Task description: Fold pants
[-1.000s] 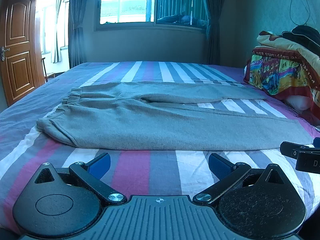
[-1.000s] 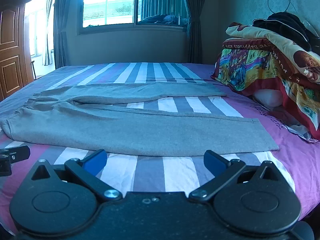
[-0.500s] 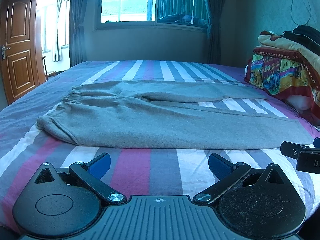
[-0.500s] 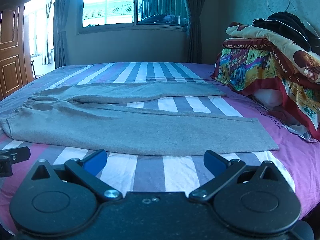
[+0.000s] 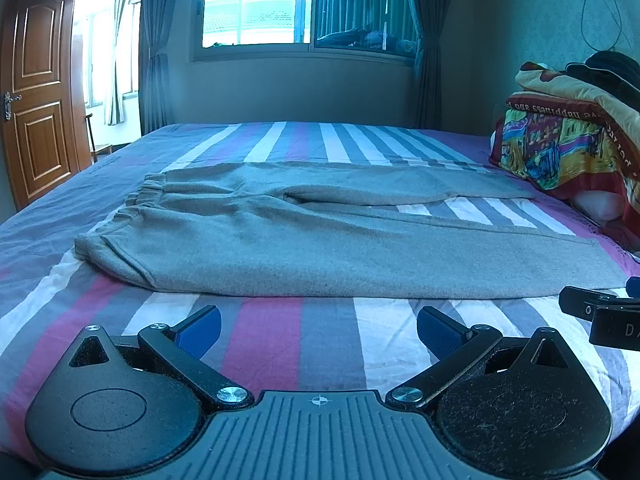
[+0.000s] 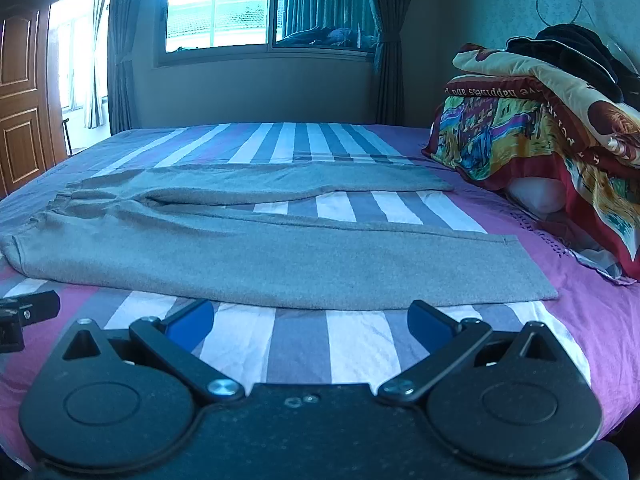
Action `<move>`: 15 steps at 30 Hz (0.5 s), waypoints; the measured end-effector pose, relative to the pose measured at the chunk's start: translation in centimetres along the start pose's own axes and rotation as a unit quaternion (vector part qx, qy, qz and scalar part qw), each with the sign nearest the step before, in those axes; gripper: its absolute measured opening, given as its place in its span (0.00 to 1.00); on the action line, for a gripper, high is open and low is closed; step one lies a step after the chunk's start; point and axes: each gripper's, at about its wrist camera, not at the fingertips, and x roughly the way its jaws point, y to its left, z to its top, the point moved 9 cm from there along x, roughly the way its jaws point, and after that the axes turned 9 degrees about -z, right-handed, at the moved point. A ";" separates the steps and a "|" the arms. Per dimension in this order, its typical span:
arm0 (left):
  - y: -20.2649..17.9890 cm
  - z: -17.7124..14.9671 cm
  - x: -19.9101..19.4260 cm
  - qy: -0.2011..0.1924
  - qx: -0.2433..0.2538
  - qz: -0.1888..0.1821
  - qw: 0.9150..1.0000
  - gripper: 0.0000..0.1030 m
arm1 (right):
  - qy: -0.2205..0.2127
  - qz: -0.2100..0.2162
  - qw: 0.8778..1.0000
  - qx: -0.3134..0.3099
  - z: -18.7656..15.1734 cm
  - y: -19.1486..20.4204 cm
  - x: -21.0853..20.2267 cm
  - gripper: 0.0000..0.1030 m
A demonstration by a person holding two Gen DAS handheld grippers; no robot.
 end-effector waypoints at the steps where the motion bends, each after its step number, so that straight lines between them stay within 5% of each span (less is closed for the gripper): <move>1: 0.0 0.0 0.0 0.000 0.000 0.001 1.000 1.00 | 0.001 0.000 1.000 -0.001 -0.1 0.1 0.0 1.00; 15: 0.3 -0.6 0.6 0.007 -0.001 0.001 1.000 1.00 | 0.005 0.001 1.000 -0.003 -0.5 0.2 0.5 1.00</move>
